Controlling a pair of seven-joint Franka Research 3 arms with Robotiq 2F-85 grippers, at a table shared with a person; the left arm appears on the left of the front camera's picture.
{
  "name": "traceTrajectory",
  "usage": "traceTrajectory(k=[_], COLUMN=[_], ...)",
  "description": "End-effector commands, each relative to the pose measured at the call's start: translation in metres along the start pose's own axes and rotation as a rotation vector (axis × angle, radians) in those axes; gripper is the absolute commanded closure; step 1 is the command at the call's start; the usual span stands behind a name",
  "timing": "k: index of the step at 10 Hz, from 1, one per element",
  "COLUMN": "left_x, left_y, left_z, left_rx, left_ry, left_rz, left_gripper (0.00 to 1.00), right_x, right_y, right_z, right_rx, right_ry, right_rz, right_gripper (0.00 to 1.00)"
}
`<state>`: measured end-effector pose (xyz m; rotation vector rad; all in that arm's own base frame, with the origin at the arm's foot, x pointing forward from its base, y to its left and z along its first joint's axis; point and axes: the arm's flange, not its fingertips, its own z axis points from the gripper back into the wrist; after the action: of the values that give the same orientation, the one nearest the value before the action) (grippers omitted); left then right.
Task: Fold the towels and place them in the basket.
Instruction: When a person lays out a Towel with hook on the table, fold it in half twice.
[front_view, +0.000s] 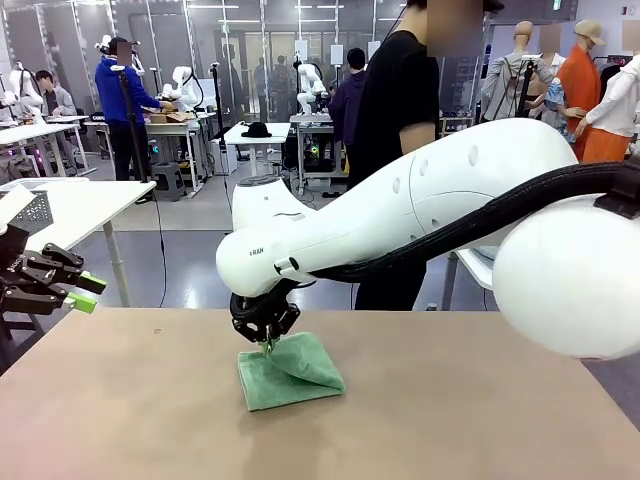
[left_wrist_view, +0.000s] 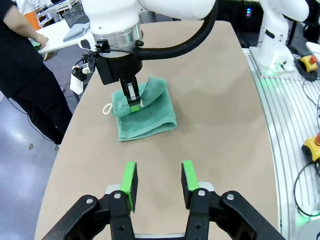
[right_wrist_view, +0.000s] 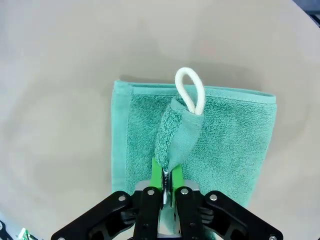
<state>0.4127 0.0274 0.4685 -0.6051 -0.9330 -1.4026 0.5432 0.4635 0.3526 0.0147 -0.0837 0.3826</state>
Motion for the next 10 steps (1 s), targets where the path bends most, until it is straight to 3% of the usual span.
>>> traceTrajectory(k=[1,3,4,5,6,7,8,9,10], left_x=[0.003,0.003,0.003,0.003,0.003,0.003,0.003,0.003,0.003], left_y=[-0.001,-0.001,-0.001,-0.001,-0.001,-0.001,-0.001,-0.001,-0.001], left_z=[0.002,0.002,0.002,0.002,0.002,0.002,0.002,0.002,0.002], left_rx=[-0.001,-0.001,-0.001,-0.001,-0.001,-0.001,-0.001,-0.001,-0.001], left_ry=[-0.018,-0.018,-0.018,-0.018,-0.018,-0.018,-0.018,-0.018,-0.018], left_rz=[-0.006,-0.006,-0.006,-0.006,-0.006,-0.006,-0.006,-0.006,-0.006], left_gripper=[0.53,0.53,0.53,0.53,0.53,0.53,0.53,0.53,0.53], right_x=[-0.012,-0.011,-0.009,-0.01,-0.011,-0.012,-0.015,-0.019,-0.026], right_y=[-0.009,-0.01,-0.009,-0.008,-0.008,-0.008,-0.007,-0.006,-0.007], right_z=[-0.004,-0.009,-0.012,-0.011,-0.012,-0.01,-0.009,-0.006,0.0], right_rx=[0.075,0.118,0.135,0.155,0.171,0.196,0.205,0.217,0.229], right_ry=[-0.023,-0.044,-0.073,-0.078,-0.076,-0.067,-0.068,-0.073,-0.064], right_rz=[0.03,0.032,0.008,0.0,0.0,0.004,0.007,0.021,0.052], right_gripper=[1.0,1.0,0.73,0.71,0.53,0.51,0.33,0.32,0.13])
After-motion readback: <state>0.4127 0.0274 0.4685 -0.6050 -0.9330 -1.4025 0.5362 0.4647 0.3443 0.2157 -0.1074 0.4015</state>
